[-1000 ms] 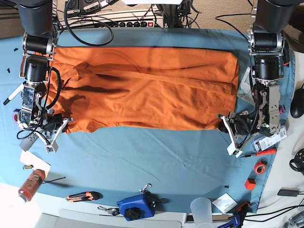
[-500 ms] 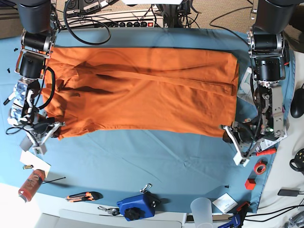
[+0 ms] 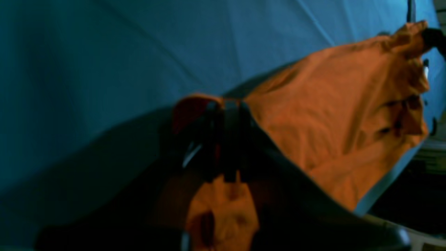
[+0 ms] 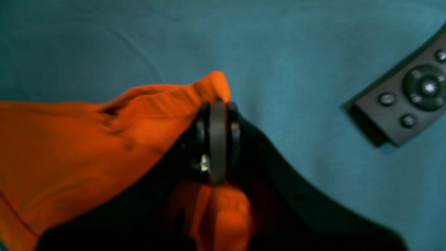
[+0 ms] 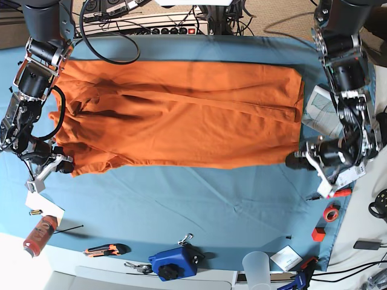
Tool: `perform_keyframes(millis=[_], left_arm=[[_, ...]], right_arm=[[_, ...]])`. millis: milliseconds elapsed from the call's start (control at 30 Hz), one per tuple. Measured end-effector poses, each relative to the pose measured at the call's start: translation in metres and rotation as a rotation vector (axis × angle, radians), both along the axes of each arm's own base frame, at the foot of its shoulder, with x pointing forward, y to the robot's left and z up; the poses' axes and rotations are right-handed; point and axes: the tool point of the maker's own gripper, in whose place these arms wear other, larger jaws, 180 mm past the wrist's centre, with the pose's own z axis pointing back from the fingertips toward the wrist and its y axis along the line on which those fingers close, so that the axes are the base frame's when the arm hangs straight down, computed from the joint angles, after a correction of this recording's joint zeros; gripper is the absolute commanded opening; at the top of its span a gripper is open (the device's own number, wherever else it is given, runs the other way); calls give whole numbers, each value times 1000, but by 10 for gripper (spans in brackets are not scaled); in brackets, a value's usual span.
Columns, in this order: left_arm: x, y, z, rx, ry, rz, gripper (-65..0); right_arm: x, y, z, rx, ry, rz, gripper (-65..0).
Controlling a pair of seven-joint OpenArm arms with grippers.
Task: Layout the t-shirt on the table in an organized manner, then fold the t-shirt properly
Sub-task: 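Fold the hem edge over toward the collar edge with both grippers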
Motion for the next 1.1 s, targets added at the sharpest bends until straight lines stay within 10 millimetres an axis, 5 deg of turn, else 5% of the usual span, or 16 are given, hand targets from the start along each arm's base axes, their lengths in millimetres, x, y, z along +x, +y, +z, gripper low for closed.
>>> perform_keyframes(millis=[200,367,567,800,1100], left_arm=[[-20,4,12,60,-66,-9,-650],[-30,0,30,107,-140,-32,-650],[-48,0,13,109,-90,-36,-650],[-66,-1,-3,105,-39,-40,-650],[-69,4,-4,108,-31,-25,-650]], right_arm=[[-8,13,5,65,-20,28,-650],[-39,7,8,-16,-30,39,-650],[-73,-5,27,-17,-99,1,-650],[-112,-27,12,-37,-27,-64,-650],[-123,-31,5,-37,-3,-79,-650]])
